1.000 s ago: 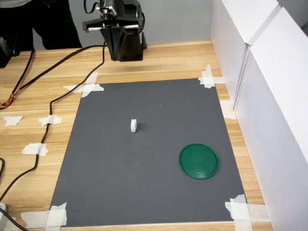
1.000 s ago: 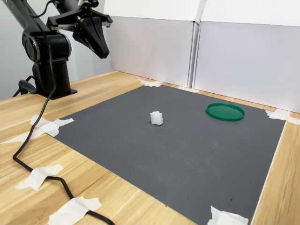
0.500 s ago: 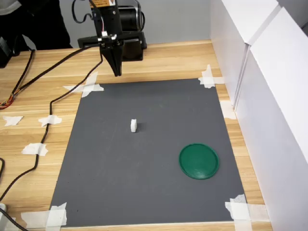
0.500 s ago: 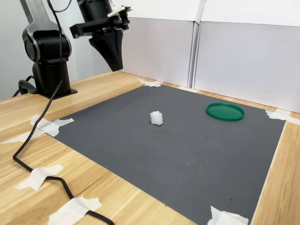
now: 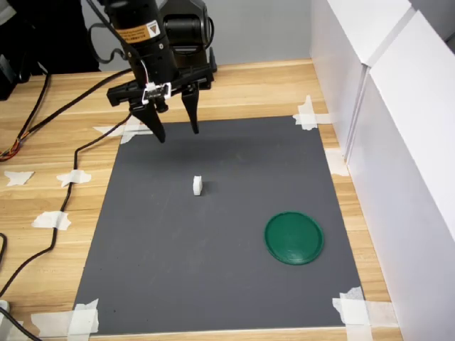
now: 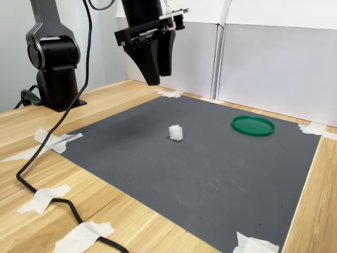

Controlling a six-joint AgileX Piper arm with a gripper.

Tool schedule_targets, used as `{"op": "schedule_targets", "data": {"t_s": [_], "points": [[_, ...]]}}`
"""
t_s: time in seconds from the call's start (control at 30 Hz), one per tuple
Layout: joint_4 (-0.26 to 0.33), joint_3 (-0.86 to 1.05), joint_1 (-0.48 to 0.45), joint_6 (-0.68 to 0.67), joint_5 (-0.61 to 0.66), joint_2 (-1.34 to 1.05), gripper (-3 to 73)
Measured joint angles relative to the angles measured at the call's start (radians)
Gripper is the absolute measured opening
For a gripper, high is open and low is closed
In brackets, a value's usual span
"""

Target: Grasp a white terminal and put it on the green lid.

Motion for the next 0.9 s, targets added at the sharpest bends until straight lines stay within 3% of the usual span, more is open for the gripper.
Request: {"op": "schedule_targets", "data": {"t_s": [0.07,0.2,0.53,0.9], "points": [[0.001,-0.01,0.0,0.004,0.002,0.017,69.0],[0.008,-0.014,0.0,0.006,-0.002,0.036,71.3],[0.008,-0.014,0.0,0.008,-0.006,0.159,71.5],[0.016,-0.015,0.0,-0.01,-0.101,0.269,71.5]]}}
